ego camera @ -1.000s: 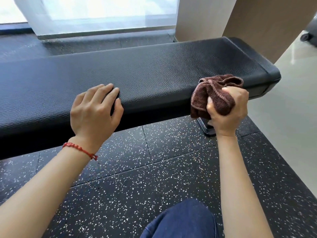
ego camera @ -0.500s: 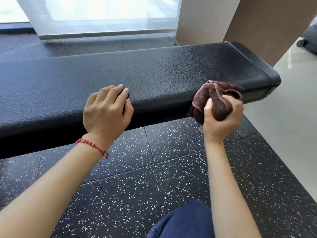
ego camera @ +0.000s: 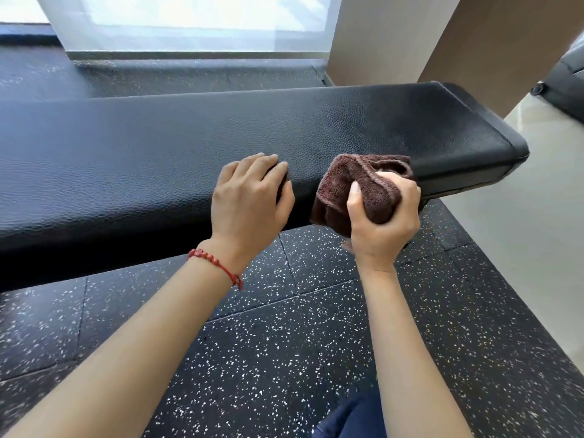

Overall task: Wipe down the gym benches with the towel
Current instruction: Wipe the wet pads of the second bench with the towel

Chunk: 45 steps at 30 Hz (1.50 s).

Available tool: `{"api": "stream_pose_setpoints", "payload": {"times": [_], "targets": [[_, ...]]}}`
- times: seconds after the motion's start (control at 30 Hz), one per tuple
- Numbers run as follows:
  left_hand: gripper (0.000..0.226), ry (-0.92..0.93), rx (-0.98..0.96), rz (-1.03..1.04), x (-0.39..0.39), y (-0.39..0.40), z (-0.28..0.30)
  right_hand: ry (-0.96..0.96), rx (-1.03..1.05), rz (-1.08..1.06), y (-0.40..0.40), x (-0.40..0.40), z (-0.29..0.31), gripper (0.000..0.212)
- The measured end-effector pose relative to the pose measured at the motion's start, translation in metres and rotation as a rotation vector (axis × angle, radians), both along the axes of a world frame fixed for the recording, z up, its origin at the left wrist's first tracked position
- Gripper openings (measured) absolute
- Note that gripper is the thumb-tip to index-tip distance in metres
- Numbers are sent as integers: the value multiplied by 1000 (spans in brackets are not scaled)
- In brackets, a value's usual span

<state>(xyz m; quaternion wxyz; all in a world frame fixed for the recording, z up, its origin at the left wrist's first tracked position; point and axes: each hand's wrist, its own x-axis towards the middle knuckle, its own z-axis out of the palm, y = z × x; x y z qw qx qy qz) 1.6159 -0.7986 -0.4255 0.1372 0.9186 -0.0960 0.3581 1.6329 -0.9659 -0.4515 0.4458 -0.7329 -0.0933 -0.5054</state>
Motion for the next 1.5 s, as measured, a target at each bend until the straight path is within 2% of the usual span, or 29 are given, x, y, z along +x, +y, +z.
{"api": "stream_pose_setpoints", "payload": {"times": [0.13, 0.3, 0.53, 0.8, 0.9, 1.1, 1.5], "targets": [[33, 51, -52, -73, -9, 20, 12, 63, -22, 1, 24, -8, 13, 25], [36, 193, -47, -71, -20, 63, 31, 234, -8, -48, 52, -23, 39, 29], [41, 389, 8, -88, -42, 101, 73, 388, -38, -70, 81, -51, 91, 30], [40, 523, 16, -97, -71, 125, 134, 517, -82, -47, 105, -77, 163, 30], [33, 546, 9, -76, -82, 137, 164, 545, -135, -26, 114, -85, 198, 29], [36, 620, -21, -44, -99, 159, 229, 616, -165, 44, 138, -100, 269, 28], [37, 630, -45, 45, -135, 226, 351, 705, -237, 168, 199, -121, 388, 33]]}}
